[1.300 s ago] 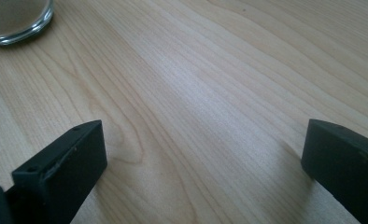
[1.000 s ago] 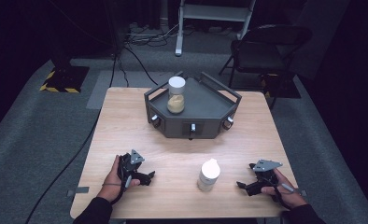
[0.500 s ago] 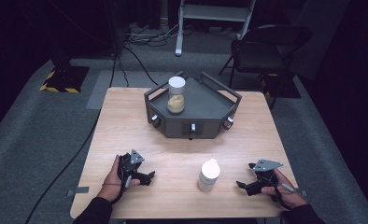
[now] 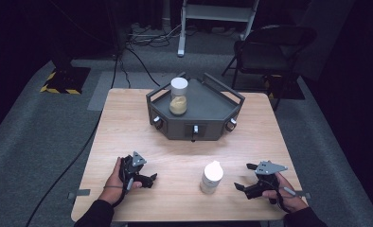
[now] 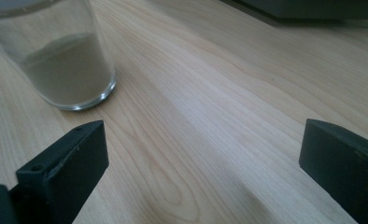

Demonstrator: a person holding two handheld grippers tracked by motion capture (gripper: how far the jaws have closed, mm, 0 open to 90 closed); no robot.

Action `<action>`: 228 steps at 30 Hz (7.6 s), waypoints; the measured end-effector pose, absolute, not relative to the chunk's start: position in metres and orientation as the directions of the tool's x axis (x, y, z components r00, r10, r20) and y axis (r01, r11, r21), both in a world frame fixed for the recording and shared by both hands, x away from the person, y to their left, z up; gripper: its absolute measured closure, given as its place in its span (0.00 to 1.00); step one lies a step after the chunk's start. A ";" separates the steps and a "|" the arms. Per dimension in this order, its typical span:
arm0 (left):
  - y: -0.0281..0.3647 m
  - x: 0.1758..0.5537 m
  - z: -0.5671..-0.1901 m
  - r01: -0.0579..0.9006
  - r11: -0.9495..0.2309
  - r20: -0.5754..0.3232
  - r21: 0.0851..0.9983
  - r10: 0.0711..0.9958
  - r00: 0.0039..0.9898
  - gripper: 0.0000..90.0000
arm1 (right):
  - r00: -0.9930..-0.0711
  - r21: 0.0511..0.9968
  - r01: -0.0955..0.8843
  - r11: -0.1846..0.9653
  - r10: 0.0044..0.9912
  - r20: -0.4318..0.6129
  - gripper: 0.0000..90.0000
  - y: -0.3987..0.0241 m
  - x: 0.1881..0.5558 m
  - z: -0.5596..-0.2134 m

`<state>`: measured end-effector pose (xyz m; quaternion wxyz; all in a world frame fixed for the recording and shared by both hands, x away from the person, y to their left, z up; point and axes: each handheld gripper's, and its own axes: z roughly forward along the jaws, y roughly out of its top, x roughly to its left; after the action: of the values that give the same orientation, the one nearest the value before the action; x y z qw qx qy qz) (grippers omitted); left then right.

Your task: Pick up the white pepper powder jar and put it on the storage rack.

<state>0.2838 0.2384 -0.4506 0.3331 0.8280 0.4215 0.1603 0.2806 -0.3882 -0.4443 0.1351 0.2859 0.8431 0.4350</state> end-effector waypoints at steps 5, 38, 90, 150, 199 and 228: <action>0.238 0.284 -0.451 0.591 -0.423 -0.015 0.687 0.805 0.593 0.00 | -0.809 0.824 0.353 0.443 0.587 0.030 0.01 -0.385 0.279 -0.444; 0.239 0.284 -0.451 0.589 -0.426 -0.012 0.686 0.803 0.596 0.00 | -0.869 0.859 0.303 0.413 0.489 0.072 0.01 -0.356 0.279 -0.450; 0.239 0.284 -0.451 0.589 -0.427 -0.013 0.686 0.802 0.597 0.00 | -0.870 0.897 0.307 0.318 0.476 0.129 0.30 -0.315 0.280 -0.457; 0.239 0.284 -0.451 0.588 -0.428 -0.012 0.687 0.802 0.598 0.00 | -0.588 0.960 0.244 0.140 0.808 0.032 0.32 -0.301 0.297 -0.327; 0.239 0.284 -0.451 0.588 -0.428 -0.011 0.686 0.802 0.598 0.00 | -0.468 0.957 0.278 0.083 0.882 0.059 0.33 -0.233 0.410 -0.354; 0.239 0.284 -0.451 0.588 -0.428 -0.011 0.686 0.802 0.598 0.00 | -0.461 0.957 0.279 0.083 0.886 0.057 0.30 -0.232 0.409 -0.367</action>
<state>0.2841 0.2387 -0.4506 0.3325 0.8297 0.4186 0.1609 0.4093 -0.2319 -0.3672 0.2904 0.4305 0.6761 0.5226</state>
